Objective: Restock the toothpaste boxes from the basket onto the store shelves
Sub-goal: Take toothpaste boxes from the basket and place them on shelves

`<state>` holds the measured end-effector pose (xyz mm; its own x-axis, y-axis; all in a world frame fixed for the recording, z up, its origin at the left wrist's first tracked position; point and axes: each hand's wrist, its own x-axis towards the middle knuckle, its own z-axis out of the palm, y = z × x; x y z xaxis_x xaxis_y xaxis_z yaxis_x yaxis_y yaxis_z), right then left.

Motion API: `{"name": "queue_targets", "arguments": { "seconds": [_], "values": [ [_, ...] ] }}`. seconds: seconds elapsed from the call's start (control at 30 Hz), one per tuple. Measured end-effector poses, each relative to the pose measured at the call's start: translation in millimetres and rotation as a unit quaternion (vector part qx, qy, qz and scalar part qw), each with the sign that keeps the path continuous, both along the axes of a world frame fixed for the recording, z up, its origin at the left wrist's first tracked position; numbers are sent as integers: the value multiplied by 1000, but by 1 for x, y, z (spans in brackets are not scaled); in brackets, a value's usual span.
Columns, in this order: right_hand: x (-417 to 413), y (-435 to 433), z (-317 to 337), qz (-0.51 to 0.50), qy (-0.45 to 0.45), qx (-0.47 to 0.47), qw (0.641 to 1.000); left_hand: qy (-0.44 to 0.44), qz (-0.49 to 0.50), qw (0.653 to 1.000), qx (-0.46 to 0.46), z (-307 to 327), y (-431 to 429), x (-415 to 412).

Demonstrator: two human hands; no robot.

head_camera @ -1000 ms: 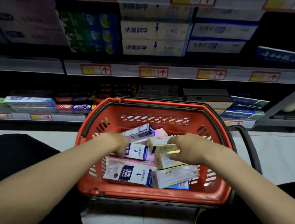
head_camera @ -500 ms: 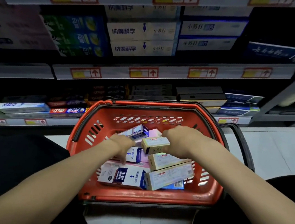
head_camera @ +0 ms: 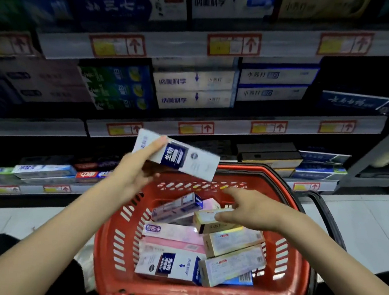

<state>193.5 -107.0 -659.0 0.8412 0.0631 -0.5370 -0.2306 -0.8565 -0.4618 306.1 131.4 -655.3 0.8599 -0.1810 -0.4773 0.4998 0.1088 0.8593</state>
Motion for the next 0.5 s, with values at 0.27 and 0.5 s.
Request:
{"name": "queue_targets", "arguments": {
  "seconds": [0.27, 0.5],
  "values": [
    [1, 26, 5, -262, -41, 410, 873, 127, 52, 978, -156, -10, -17, -34],
    [10, 24, 21, -434, -116, 567, 690, 123, -10, 974, -191, 7, -29, -43]
  ]
}}
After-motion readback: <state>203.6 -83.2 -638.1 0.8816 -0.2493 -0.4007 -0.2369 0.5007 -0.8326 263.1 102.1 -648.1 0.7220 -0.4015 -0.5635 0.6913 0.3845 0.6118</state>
